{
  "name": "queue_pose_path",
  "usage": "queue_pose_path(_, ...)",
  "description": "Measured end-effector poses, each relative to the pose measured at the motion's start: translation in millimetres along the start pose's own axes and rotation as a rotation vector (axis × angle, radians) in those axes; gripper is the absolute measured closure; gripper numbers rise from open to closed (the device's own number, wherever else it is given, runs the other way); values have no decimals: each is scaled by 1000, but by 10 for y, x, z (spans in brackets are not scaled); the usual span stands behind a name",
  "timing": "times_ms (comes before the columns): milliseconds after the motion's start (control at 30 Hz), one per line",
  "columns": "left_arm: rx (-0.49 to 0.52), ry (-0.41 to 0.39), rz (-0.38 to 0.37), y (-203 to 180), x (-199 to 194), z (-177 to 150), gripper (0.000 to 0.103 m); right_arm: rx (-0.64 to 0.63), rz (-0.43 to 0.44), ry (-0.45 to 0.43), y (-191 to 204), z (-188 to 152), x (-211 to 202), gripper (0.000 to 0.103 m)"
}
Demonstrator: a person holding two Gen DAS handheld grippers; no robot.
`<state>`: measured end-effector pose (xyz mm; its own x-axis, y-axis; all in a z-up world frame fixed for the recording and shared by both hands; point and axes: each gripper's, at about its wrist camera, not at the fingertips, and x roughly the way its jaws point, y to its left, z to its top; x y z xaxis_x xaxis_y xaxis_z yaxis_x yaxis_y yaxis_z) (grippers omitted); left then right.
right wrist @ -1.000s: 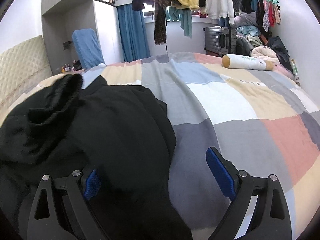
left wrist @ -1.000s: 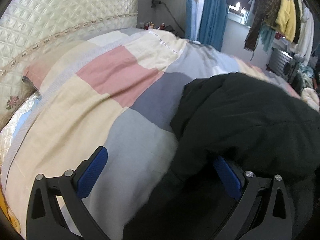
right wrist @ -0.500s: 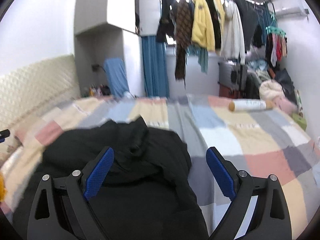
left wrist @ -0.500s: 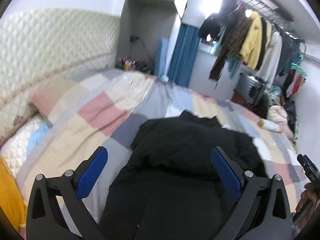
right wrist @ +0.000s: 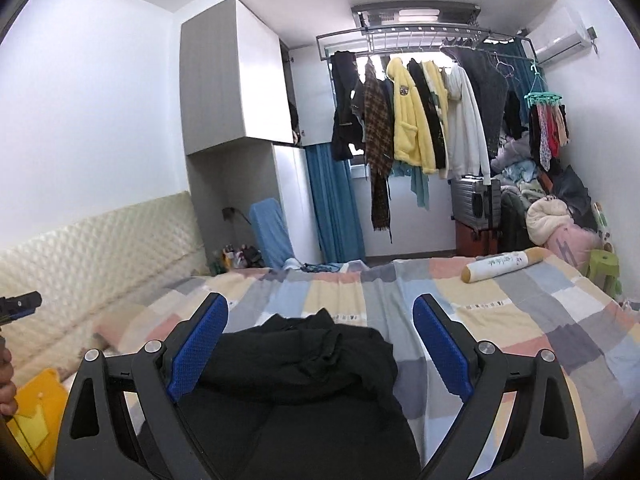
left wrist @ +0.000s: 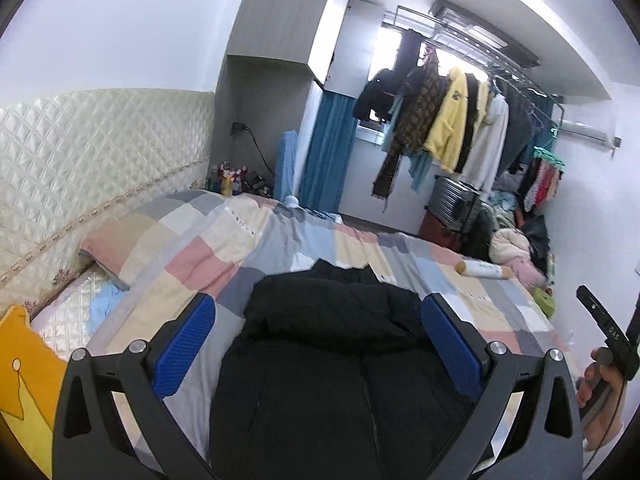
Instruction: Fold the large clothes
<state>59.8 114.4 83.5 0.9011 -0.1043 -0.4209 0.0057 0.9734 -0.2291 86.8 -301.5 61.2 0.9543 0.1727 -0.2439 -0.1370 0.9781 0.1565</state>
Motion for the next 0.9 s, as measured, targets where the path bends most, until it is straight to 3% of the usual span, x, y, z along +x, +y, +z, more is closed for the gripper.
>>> queue_pose_path(67, 12, 22, 5, 14, -82, -104, 0, 8, -4, 64, -29, -85, -124, 9)
queue_pose_path(200, -34, 113, -54, 153, -69, -404, 0, 7, 16, 159, -90, -365, -308, 9)
queue_pose_path(367, -69, 216, -41, 348, 131, -808, 0, 79, 53, 295, -275, -837, -353, 9)
queue_pose_path(667, -151, 429, -40, 838, 606, -1368, 1, 220, 113, 506, -539, -1491, -143, 9)
queue_pose_path(900, -319, 625, -102, 1345, 1091, -1717, 1, 333, 130, 655, -817, -1811, 188, 9)
